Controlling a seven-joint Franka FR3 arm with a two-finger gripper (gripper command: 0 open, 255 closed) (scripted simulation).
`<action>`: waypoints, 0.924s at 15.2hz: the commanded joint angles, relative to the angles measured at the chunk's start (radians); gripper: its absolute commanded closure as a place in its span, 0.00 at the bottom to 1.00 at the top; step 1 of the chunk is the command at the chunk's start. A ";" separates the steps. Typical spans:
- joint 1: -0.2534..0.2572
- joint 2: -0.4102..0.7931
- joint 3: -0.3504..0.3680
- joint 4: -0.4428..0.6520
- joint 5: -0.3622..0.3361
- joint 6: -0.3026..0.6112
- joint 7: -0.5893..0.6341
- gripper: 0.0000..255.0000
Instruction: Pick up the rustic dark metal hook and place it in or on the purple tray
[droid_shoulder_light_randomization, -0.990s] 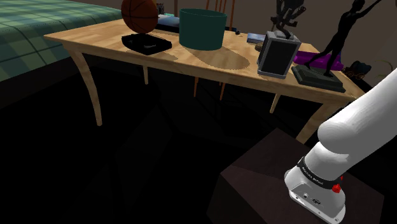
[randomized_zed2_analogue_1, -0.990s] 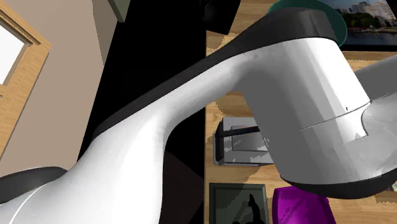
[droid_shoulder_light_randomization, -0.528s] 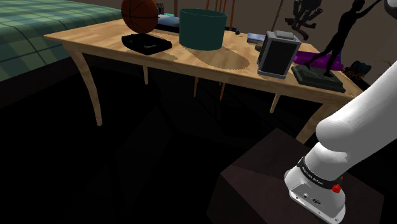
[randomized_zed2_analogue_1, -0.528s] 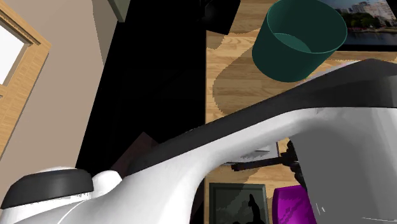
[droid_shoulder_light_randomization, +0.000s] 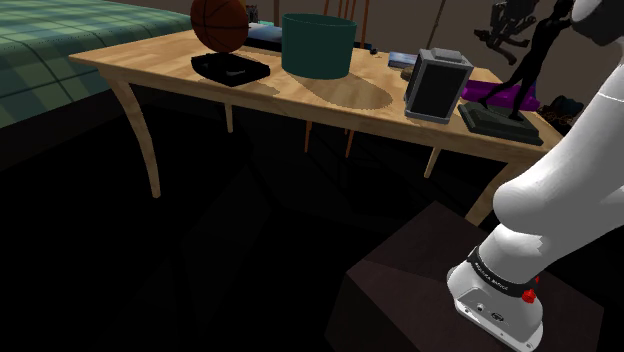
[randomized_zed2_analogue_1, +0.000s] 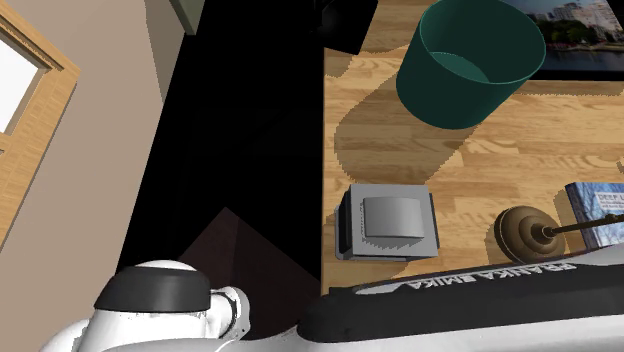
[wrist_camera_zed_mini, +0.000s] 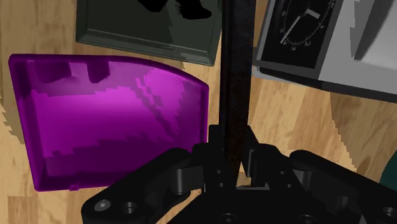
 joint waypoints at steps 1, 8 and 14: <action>-0.040 0.054 -0.026 0.071 0.025 -0.034 -0.055 1.00; -0.205 0.254 -0.075 0.327 0.126 -0.139 -0.197 1.00; -0.155 0.186 -0.076 0.142 0.083 -0.018 -0.207 1.00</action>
